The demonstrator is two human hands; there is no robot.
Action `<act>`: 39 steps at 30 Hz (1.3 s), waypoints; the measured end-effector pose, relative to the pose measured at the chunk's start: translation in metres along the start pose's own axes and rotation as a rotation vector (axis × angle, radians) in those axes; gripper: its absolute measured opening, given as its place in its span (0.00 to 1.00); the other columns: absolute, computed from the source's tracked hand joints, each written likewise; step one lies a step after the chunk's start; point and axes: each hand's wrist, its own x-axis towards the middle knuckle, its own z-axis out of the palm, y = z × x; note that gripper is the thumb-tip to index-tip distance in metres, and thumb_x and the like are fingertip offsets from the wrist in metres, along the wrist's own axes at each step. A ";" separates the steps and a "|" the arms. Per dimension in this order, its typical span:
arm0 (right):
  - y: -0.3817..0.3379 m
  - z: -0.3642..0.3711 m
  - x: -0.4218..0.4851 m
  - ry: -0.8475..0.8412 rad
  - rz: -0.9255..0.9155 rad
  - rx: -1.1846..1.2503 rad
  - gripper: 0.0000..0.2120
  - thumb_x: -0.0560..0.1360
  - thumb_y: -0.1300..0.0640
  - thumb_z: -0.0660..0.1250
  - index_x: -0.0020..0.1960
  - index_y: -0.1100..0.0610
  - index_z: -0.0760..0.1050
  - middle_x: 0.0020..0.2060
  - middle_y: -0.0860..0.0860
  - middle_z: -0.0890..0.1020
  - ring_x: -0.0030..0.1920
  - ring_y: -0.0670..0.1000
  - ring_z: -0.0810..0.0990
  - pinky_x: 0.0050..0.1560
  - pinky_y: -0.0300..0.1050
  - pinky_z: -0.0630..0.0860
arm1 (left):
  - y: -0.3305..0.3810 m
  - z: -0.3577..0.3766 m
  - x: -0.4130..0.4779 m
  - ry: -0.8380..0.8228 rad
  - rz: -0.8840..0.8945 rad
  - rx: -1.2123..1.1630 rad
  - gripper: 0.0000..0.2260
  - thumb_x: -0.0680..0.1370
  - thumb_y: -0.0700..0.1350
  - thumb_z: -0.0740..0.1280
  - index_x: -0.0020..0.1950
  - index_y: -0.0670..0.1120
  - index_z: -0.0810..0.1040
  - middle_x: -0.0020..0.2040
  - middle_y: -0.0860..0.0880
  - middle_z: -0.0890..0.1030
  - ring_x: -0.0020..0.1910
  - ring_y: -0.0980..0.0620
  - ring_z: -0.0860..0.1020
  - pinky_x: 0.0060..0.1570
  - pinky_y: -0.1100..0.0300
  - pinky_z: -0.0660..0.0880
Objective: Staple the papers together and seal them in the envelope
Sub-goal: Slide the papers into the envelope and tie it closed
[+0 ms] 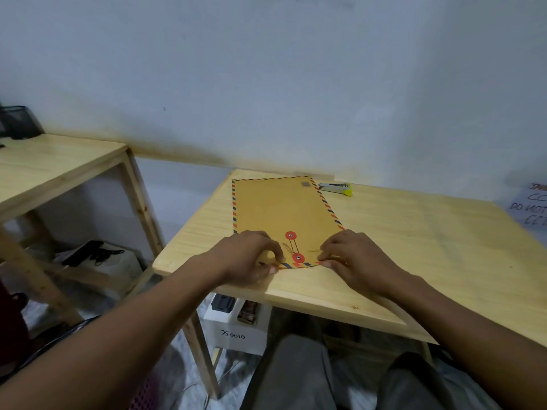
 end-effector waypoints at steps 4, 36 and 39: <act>-0.009 0.005 -0.001 0.106 -0.057 -0.071 0.10 0.83 0.48 0.58 0.55 0.47 0.77 0.51 0.45 0.82 0.52 0.47 0.77 0.58 0.47 0.73 | 0.005 0.006 -0.007 0.109 0.073 0.273 0.13 0.81 0.52 0.65 0.66 0.59 0.75 0.61 0.55 0.82 0.54 0.52 0.81 0.50 0.51 0.81; 0.080 -0.183 -0.044 0.711 0.409 1.158 0.41 0.66 0.46 0.80 0.67 0.32 0.57 0.58 0.44 0.76 0.58 0.54 0.79 0.54 0.58 0.81 | 0.122 -0.159 0.148 0.860 -0.056 -1.268 0.08 0.78 0.38 0.72 0.47 0.51 0.86 0.53 0.53 0.85 0.47 0.61 0.82 0.49 0.65 0.77; 0.094 -0.160 -0.049 0.779 0.457 1.025 0.33 0.73 0.54 0.75 0.67 0.35 0.59 0.56 0.42 0.76 0.57 0.51 0.80 0.47 0.51 0.82 | 0.124 -0.148 0.173 0.819 -0.075 -1.251 0.09 0.78 0.38 0.72 0.48 0.52 0.86 0.51 0.54 0.83 0.48 0.58 0.81 0.47 0.64 0.76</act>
